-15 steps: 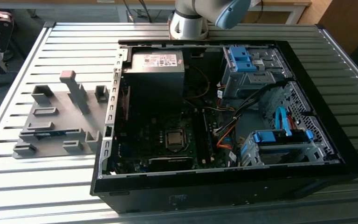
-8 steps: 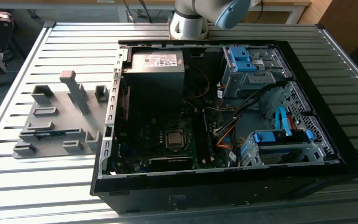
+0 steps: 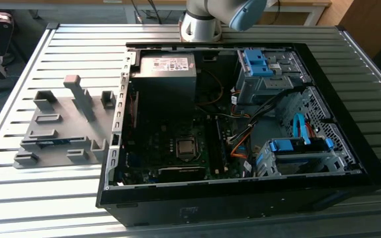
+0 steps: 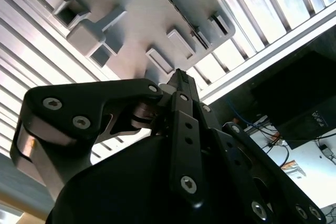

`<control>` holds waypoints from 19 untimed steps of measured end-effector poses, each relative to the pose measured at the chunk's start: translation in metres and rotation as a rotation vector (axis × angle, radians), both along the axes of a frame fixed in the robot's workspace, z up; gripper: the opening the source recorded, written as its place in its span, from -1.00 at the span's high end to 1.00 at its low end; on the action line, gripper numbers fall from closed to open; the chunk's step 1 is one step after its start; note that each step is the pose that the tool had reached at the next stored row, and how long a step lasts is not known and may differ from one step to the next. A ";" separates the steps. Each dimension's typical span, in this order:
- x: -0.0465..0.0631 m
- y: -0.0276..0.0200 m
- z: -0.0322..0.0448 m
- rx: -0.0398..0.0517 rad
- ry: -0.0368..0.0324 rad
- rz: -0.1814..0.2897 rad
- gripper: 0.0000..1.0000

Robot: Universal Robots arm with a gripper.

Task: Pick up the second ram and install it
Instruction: 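Pick up the second ram and move it above second insertion slot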

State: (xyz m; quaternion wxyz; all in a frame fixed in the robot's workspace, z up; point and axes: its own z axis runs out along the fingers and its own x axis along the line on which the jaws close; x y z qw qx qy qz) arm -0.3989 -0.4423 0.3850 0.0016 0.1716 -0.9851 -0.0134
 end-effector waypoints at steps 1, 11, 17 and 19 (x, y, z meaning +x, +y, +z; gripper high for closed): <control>0.000 0.0000 0.0000 0.0000 0.0000 0.003 0.79; -0.001 -0.0003 -0.0002 0.0000 0.0000 0.031 0.79; -0.002 -0.0006 -0.0004 0.0000 0.0000 0.052 0.79; -0.002 -0.0007 -0.0005 0.0000 0.0000 0.060 0.79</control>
